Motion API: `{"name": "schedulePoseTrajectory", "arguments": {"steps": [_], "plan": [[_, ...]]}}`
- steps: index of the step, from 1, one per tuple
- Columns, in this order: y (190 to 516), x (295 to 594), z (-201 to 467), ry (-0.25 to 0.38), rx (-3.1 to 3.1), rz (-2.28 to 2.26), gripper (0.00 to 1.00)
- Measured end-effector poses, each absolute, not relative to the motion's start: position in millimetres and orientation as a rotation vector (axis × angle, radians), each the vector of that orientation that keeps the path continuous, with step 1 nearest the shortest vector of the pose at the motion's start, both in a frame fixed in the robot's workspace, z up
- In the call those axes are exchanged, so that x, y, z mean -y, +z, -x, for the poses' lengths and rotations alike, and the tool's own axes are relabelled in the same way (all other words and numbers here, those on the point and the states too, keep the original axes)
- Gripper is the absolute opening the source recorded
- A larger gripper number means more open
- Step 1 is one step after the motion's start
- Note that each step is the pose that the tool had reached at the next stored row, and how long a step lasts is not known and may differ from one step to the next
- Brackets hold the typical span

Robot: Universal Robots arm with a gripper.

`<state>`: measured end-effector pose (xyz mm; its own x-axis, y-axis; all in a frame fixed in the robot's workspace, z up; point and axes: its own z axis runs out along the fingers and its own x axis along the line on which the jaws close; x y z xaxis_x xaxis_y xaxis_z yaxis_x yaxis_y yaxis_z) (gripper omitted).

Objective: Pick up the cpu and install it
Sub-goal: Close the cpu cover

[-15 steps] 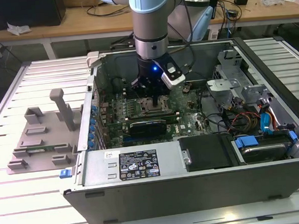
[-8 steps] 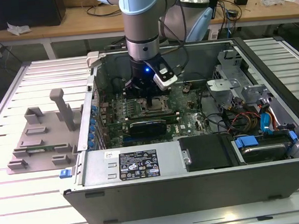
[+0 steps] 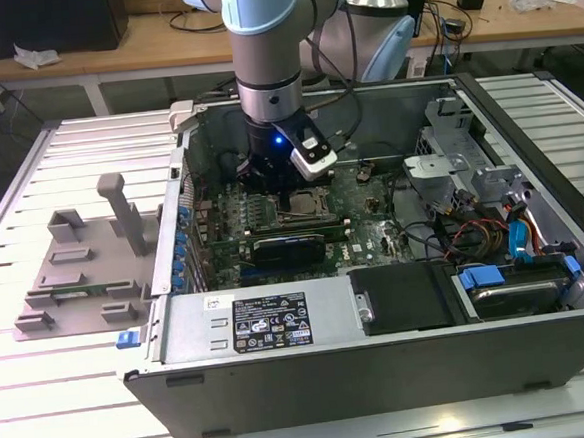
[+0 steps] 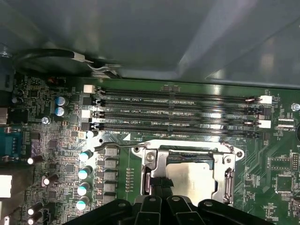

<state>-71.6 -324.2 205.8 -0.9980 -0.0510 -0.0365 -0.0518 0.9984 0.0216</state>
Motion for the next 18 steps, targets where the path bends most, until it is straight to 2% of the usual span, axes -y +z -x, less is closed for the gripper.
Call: {"name": "schedulePoseTrajectory", "arguments": {"steps": [18], "plan": [[208.3,324.1,60.9,0.035,-3.104,0.082,0.11]]}}
